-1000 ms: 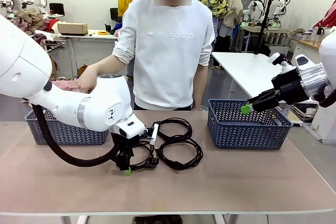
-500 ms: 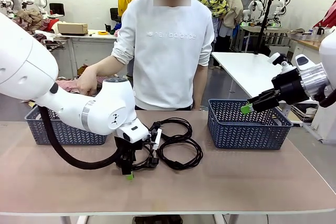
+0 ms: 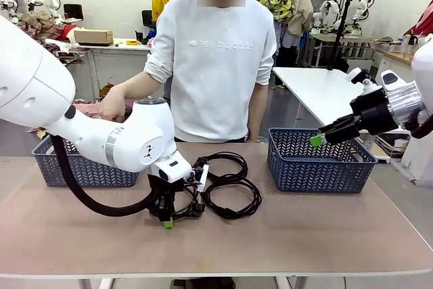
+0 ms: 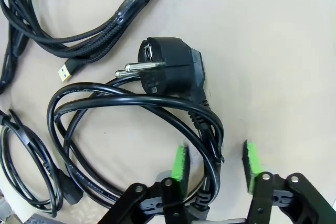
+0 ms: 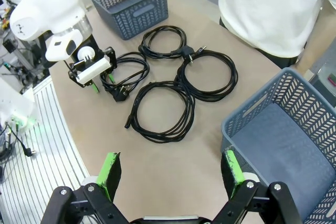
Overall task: Organize the cables according to human instructions.
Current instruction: Pick up a bundle of cables and place it in the basket indicated by the human.
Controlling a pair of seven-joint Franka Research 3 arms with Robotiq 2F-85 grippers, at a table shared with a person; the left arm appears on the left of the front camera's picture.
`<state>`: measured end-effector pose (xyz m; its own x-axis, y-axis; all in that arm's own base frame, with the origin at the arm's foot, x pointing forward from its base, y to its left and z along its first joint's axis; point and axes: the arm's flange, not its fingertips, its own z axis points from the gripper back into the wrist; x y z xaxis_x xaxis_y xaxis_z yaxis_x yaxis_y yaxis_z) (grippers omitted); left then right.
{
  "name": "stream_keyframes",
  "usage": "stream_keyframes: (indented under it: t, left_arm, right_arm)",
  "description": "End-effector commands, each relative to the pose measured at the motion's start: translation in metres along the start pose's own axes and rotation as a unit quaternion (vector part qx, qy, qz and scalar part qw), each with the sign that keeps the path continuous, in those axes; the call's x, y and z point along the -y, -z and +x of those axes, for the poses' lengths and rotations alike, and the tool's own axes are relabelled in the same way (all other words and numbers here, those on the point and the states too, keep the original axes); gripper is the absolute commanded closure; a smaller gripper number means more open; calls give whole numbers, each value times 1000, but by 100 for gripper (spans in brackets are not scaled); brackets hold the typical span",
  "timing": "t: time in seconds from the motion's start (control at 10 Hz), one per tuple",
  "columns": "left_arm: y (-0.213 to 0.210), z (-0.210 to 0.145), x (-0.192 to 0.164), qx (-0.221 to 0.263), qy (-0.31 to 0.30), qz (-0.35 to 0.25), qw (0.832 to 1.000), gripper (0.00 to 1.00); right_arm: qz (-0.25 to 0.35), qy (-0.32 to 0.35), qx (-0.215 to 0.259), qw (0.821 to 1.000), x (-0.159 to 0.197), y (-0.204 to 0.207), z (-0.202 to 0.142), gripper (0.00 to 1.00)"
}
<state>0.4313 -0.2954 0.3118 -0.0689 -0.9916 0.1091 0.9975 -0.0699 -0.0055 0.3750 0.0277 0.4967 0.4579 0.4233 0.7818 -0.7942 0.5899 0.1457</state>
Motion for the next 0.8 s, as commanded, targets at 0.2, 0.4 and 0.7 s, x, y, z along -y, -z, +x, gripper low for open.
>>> stream_keyframes:
  t: [0.2, 0.4, 0.7]
  left_arm:
    - [-6, 1, 0, -14, 1, -5, 1000, 92]
    - [-12, 1, 3, -18, 6, -8, 1000, 100]
    - [-33, 2, 13, -32, 10, 1, 999, 100]
  right_arm:
    - [5, -12, 10, 1000, 3, 2, 1, 0]
    - [5, -12, 10, 1000, 3, 2, 1, 0]
    - [5, -12, 10, 1000, 3, 2, 1, 0]
